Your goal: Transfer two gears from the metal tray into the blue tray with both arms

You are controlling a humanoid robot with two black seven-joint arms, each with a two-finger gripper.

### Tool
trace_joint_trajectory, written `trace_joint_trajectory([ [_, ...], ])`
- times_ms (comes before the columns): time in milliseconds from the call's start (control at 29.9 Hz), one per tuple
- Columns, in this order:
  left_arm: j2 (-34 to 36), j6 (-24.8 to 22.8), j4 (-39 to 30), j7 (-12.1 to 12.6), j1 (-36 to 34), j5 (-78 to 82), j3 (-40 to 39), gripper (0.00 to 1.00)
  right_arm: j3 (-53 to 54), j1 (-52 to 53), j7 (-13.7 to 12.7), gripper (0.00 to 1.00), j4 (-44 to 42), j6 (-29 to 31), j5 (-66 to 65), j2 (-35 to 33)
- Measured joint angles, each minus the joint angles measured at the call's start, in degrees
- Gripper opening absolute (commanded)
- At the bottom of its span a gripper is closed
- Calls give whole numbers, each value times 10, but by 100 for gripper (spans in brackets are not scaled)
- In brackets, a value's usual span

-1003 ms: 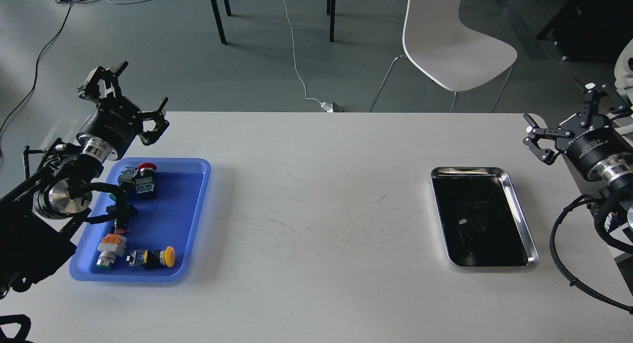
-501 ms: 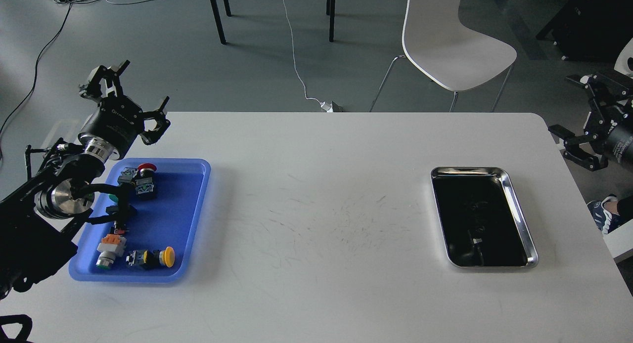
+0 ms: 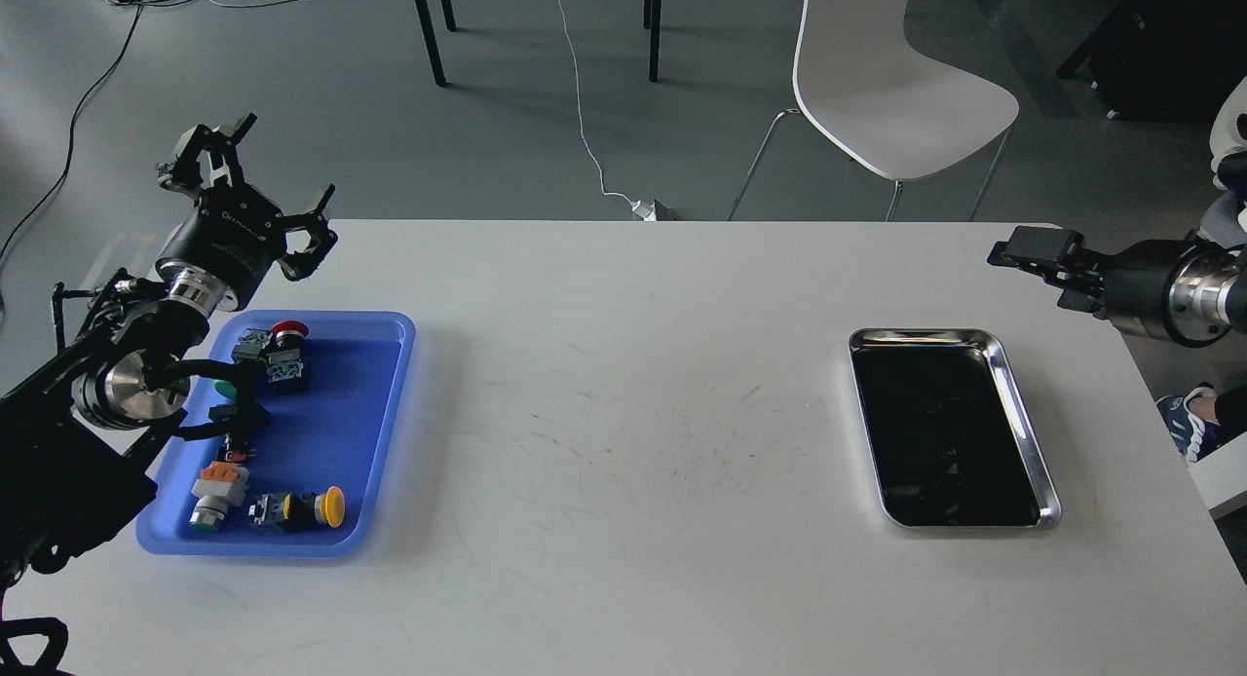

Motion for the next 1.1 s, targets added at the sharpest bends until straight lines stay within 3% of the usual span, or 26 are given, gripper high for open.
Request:
trace_joint_trajectory([
  [435,8,1,0,-1,2,0,-6,99,-145,30,1,96,-43,4,-55,110],
  [1103,12,3,0,-1,3,0,-7,99,-158,-26,7,88,-145,2,-64,199],
])
